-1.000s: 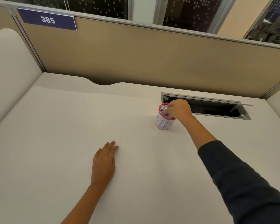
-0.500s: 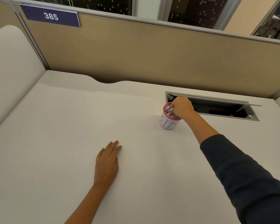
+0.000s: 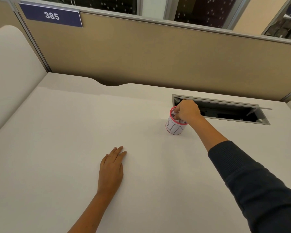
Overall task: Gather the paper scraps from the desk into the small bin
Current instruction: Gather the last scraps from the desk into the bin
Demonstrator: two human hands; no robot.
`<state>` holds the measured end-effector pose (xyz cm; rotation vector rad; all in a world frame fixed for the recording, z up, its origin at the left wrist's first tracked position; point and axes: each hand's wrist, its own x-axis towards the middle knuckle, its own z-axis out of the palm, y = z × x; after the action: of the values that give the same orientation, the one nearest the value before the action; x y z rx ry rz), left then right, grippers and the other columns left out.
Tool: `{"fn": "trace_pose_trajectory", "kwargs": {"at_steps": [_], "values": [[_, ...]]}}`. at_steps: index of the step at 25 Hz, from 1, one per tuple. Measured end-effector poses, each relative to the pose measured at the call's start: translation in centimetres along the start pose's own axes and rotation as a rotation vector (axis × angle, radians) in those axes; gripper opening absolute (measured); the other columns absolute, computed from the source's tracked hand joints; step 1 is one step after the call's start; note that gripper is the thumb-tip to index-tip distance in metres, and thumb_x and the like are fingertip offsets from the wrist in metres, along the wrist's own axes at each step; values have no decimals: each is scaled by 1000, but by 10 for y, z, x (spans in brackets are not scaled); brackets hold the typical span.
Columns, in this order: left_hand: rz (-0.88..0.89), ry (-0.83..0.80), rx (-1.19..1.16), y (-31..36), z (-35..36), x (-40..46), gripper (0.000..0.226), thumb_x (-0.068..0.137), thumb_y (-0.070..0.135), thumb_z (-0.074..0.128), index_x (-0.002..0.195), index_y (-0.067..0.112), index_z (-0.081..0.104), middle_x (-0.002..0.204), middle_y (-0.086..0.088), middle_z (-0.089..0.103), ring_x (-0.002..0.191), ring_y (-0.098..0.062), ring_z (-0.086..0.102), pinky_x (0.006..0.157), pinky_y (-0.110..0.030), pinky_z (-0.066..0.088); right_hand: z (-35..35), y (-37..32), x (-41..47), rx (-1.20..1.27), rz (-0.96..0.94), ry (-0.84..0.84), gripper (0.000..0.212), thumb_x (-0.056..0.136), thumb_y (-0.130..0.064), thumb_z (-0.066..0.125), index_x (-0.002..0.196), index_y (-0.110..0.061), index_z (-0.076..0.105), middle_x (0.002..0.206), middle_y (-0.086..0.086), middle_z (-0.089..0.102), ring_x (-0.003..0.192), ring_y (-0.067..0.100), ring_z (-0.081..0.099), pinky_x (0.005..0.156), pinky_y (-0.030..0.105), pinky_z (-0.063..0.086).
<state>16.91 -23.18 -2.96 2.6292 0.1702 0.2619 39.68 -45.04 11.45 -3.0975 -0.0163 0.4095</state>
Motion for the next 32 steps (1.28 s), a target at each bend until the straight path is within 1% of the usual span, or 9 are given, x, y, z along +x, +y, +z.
{"fn": "trace_pose_trajectory", "kwargs": {"at_steps": [5, 9, 13, 19, 21, 24, 26, 29, 32], "values": [[-7, 1, -3, -1, 1, 0, 48, 79, -11, 54, 120, 14, 60, 137, -3, 54, 130, -24, 45, 107, -40, 29, 17, -2, 12, -115, -55, -31, 38, 90, -22, 60, 125, -8, 57, 123, 15, 59, 109, 32, 60, 92, 38, 51], [-1, 2, 2, -2, 2, 1, 47, 81, -9, 50, 121, 14, 60, 137, -2, 53, 131, -24, 45, 107, -40, 30, 30, -1, 21, -199, -144, -55, 31, 91, -13, 55, 121, -3, 58, 120, 16, 62, 109, 31, 59, 93, 36, 49], [-6, 3, 1, -2, 4, 1, 49, 79, -11, 54, 121, 14, 60, 137, -2, 53, 131, -24, 45, 107, -40, 30, 35, 3, 29, -195, -189, -104, 28, 91, -11, 54, 118, -3, 59, 117, 15, 63, 106, 30, 60, 92, 33, 48], [-6, 6, 1, -2, 4, 1, 50, 78, -12, 55, 121, 14, 60, 137, -2, 53, 130, -24, 45, 107, -40, 30, 31, 4, 29, -117, -184, -254, 39, 95, -15, 47, 132, -6, 46, 133, 14, 52, 121, 32, 49, 100, 35, 41], [-3, 2, -3, -3, 4, 2, 50, 78, -11, 55, 121, 14, 60, 137, -2, 53, 131, -23, 45, 107, -40, 30, 26, 6, 26, -87, -180, -277, 40, 96, -17, 44, 134, -7, 44, 135, 13, 50, 123, 31, 47, 99, 35, 40], [-1, 5, -2, -3, 4, 2, 49, 79, -11, 54, 121, 14, 59, 138, -3, 53, 131, -23, 44, 107, -41, 31, 23, 6, 20, -108, -192, -316, 42, 98, -17, 38, 139, -8, 38, 143, 12, 43, 130, 32, 40, 105, 37, 35], [1, 9, -13, -2, 4, 1, 49, 80, -11, 53, 122, 13, 59, 138, -3, 53, 131, -24, 44, 108, -41, 30, 22, 4, 17, -141, -208, -307, 43, 98, -16, 37, 140, -7, 37, 145, 12, 40, 132, 32, 36, 108, 38, 32], [11, 25, -29, -4, 4, 2, 47, 79, -11, 53, 120, 12, 60, 136, -5, 54, 130, -25, 46, 107, -41, 31, 20, 2, 12, -153, -221, -253, 41, 96, -10, 42, 137, -7, 42, 143, 14, 42, 130, 34, 39, 107, 38, 35], [18, 26, -60, -4, 2, 1, 46, 79, -12, 53, 118, 10, 62, 134, -6, 56, 129, -26, 47, 106, -43, 33, 12, 1, 5, -120, -235, -153, 38, 92, -1, 46, 128, -10, 55, 135, 14, 51, 120, 34, 50, 96, 36, 44]]}}
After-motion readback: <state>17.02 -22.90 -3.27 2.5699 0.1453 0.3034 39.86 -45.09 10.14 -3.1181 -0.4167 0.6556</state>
